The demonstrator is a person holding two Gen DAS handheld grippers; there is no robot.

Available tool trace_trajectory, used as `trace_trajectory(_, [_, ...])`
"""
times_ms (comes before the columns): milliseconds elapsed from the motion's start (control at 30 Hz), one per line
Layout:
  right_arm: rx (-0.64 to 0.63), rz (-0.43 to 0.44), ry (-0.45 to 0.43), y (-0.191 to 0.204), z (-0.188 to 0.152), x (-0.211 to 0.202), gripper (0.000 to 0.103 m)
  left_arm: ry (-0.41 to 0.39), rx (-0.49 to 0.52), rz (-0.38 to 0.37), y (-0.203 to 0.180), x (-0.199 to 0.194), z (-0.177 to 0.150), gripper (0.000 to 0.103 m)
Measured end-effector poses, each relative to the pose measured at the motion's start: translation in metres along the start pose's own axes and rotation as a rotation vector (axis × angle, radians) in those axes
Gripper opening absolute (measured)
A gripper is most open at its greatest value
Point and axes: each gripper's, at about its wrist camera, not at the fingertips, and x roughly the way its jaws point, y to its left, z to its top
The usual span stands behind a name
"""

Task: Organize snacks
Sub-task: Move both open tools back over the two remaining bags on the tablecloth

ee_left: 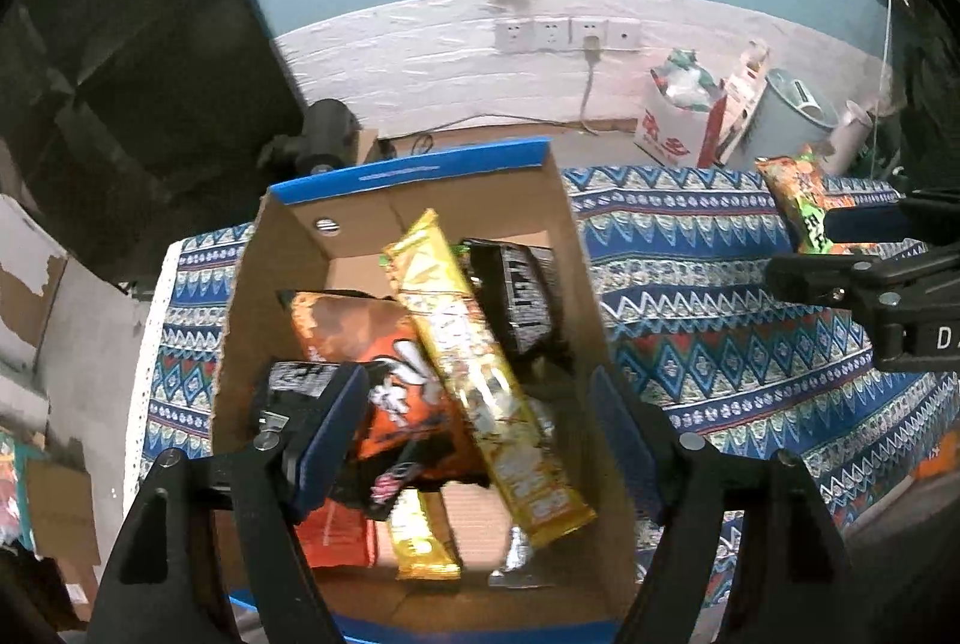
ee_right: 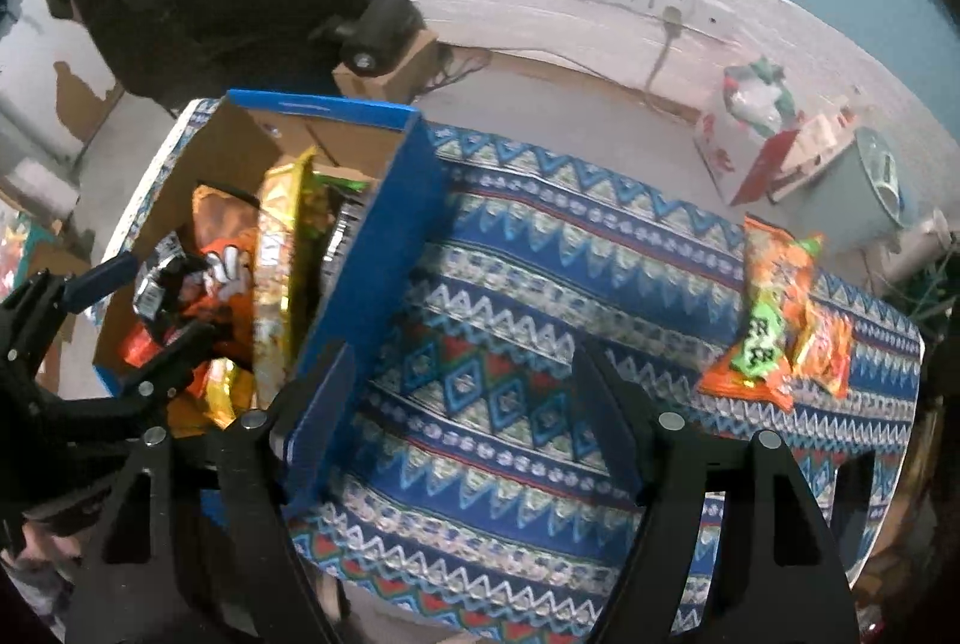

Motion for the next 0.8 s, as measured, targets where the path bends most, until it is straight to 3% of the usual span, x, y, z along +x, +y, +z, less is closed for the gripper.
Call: trace_trajectory(800, [0.202,-0.063,-0.035,-0.130,-0.053,-0.028,0.074,0.015,0.171,-0.036,-0.113,0.000,0.016,0.078])
